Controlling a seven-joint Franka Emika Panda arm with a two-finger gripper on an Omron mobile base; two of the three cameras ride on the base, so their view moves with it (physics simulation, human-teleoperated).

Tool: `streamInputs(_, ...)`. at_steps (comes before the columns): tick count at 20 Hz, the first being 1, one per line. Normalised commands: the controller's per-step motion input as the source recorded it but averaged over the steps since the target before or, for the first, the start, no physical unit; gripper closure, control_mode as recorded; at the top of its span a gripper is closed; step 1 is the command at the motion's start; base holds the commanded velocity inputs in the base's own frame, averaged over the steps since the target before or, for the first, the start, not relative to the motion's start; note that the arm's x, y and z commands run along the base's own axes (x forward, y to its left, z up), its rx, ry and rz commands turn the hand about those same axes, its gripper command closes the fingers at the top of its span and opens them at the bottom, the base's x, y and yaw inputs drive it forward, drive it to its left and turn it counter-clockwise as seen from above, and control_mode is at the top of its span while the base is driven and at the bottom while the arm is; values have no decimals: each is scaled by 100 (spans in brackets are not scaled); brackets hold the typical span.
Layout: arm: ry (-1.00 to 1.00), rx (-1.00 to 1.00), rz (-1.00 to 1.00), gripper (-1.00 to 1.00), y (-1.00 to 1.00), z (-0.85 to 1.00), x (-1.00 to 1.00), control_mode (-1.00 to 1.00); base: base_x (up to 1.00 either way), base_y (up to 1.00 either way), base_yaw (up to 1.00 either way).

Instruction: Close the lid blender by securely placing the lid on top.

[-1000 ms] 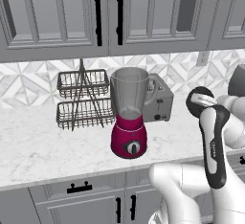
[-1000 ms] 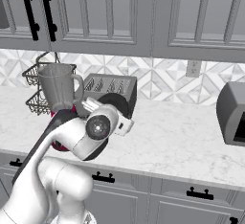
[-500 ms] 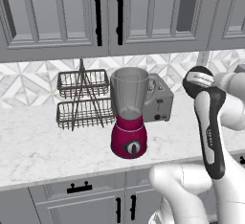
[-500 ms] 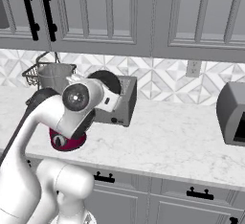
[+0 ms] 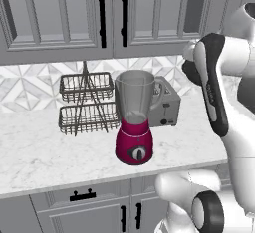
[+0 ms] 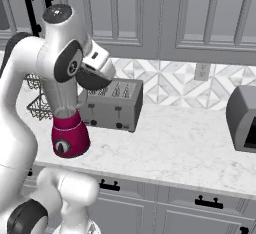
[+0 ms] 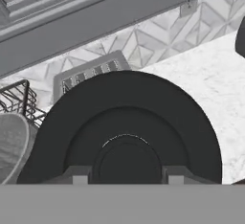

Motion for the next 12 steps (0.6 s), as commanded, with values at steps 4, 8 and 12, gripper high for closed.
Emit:
streamInputs(4, 60, -13, 0, 100, 66, 34, 15, -100, 0, 0, 0)
streamInputs(8, 11, -12, 2, 100, 49, 0, 2, -100, 0, 0, 0)
streamInputs(12, 6, -2, 2, 100, 42, -1, 1, -100, 0, 0, 0)
